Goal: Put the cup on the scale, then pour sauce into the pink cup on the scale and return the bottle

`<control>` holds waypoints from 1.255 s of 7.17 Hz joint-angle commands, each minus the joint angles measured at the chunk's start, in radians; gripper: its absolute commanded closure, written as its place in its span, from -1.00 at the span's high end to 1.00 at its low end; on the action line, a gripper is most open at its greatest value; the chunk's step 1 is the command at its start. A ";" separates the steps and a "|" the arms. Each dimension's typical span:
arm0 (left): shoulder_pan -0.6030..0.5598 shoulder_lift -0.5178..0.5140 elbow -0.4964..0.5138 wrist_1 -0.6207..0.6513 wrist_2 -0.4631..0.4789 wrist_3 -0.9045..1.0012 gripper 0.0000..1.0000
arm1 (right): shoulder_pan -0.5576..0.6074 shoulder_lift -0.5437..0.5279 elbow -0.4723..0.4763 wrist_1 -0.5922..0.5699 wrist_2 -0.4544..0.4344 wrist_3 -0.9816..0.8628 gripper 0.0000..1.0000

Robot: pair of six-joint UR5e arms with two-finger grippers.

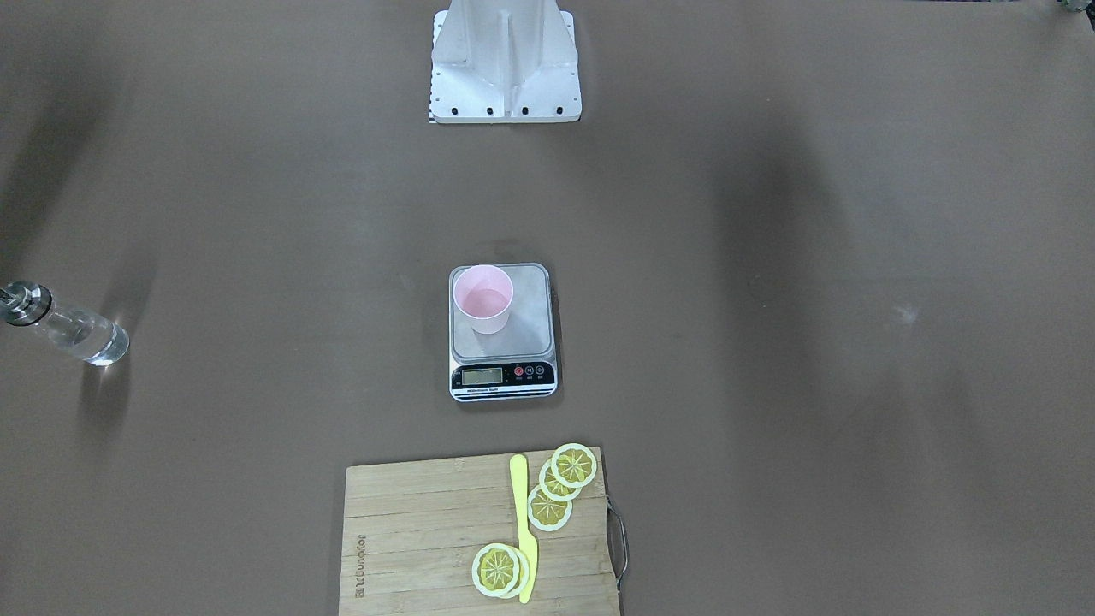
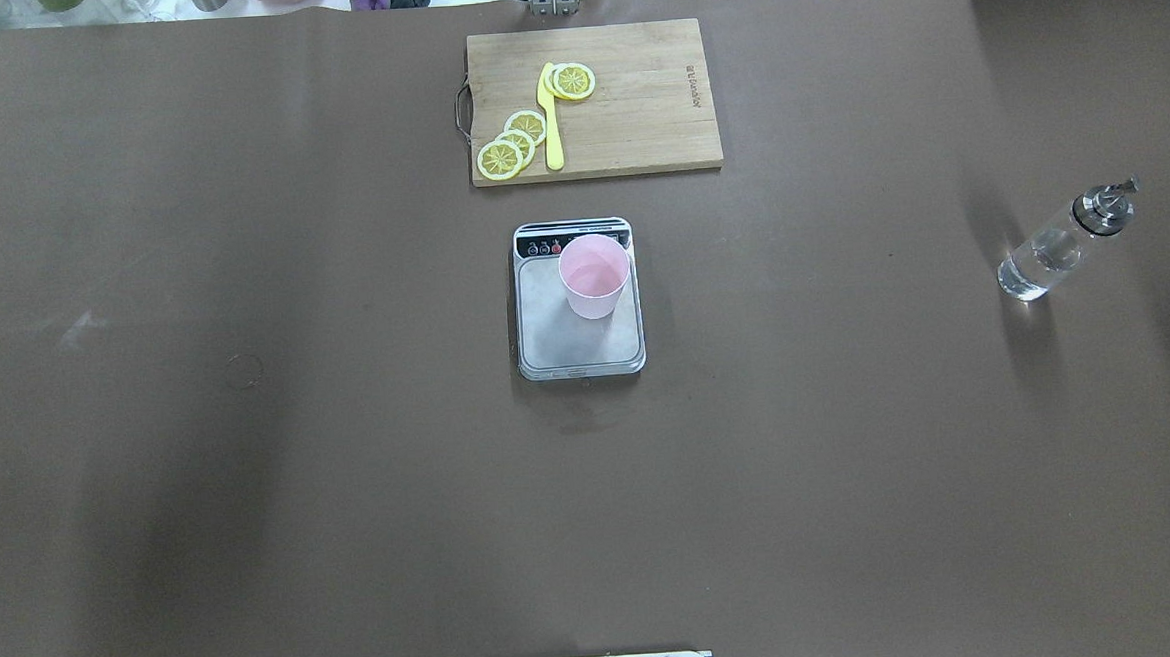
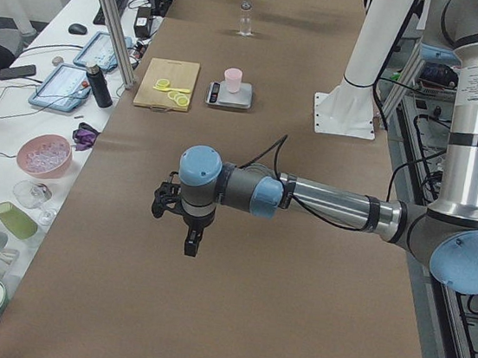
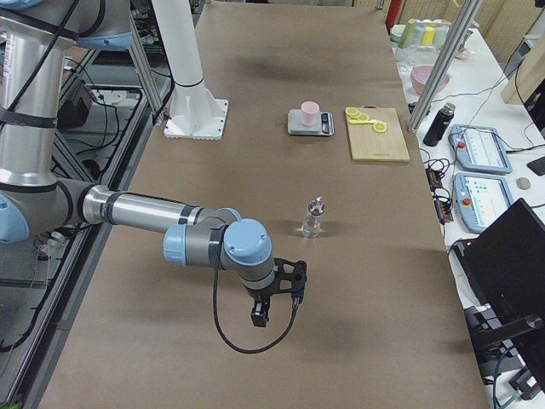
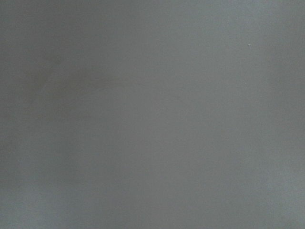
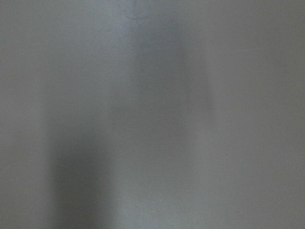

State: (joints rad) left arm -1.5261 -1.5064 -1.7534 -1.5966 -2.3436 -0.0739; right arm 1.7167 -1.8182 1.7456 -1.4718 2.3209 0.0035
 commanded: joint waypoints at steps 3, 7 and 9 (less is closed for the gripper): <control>0.000 0.000 0.003 0.000 0.001 -0.001 0.97 | -0.032 0.017 0.129 -0.150 -0.027 0.003 1.00; 0.000 0.000 0.003 0.000 0.003 -0.001 0.97 | -0.040 0.028 0.129 -0.151 -0.028 0.003 1.00; 0.000 0.000 0.005 0.001 0.003 -0.001 0.97 | -0.042 0.033 0.127 -0.153 -0.028 0.003 1.00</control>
